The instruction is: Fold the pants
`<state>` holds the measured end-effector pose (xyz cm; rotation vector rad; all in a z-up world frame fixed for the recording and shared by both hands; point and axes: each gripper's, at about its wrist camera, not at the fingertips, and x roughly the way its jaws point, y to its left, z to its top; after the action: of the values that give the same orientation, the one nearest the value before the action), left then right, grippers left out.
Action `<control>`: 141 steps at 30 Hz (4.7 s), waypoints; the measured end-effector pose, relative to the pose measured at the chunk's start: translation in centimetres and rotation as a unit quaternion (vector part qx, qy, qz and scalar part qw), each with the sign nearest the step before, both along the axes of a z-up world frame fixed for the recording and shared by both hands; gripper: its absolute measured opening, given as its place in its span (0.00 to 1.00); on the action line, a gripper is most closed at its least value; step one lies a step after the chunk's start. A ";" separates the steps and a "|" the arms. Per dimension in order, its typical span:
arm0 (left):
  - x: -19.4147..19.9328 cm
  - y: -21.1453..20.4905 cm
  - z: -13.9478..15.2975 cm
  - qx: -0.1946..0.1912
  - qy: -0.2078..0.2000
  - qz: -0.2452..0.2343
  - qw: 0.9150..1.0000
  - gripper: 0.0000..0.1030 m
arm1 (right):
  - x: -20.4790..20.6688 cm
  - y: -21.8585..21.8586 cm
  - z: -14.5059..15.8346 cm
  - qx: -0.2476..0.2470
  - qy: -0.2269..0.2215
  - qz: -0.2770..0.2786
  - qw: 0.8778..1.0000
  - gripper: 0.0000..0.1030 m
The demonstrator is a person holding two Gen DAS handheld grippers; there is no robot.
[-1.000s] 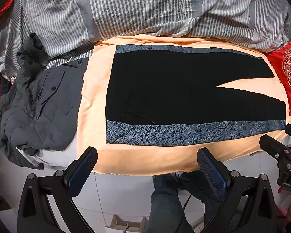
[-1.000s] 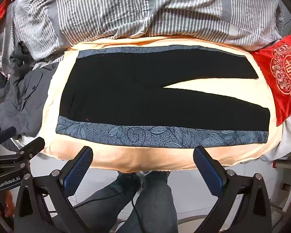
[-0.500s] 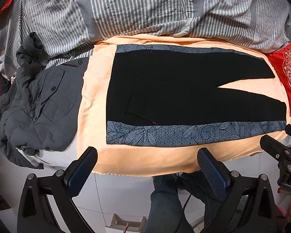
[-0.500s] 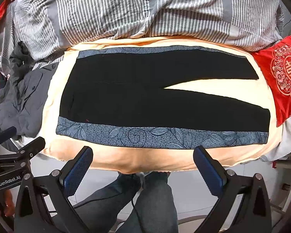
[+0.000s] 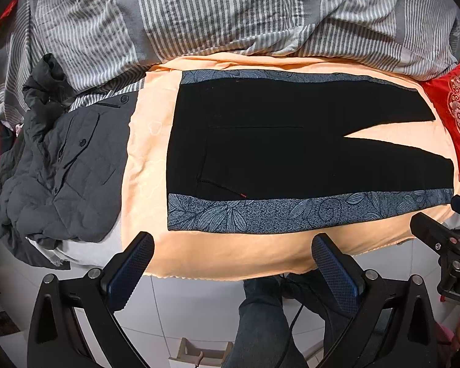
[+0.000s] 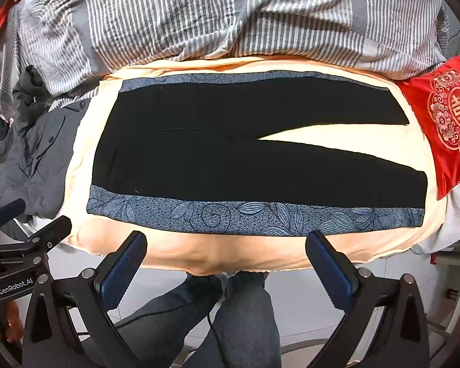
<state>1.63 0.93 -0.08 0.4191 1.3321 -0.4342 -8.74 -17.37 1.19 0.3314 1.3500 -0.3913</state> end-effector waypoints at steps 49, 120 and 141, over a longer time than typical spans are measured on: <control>1.1 0.1 -1.7 -0.012 0.036 0.029 0.999 1.00 | 0.4 -1.4 -1.2 0.015 0.018 -0.005 1.000 1.00; 8.3 5.2 -16.1 -0.268 0.161 0.209 0.926 0.21 | -0.5 -9.7 -19.8 0.478 -0.166 -0.217 0.835 0.08; 26.2 -8.3 -19.1 -0.215 0.083 0.209 0.950 0.21 | 22.2 -22.9 -23.9 0.462 -0.062 -0.124 0.876 0.08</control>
<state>27.79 -7.36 -19.23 -0.2667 1.3980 -0.3942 13.50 -40.28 -22.68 1.3127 1.2924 0.1043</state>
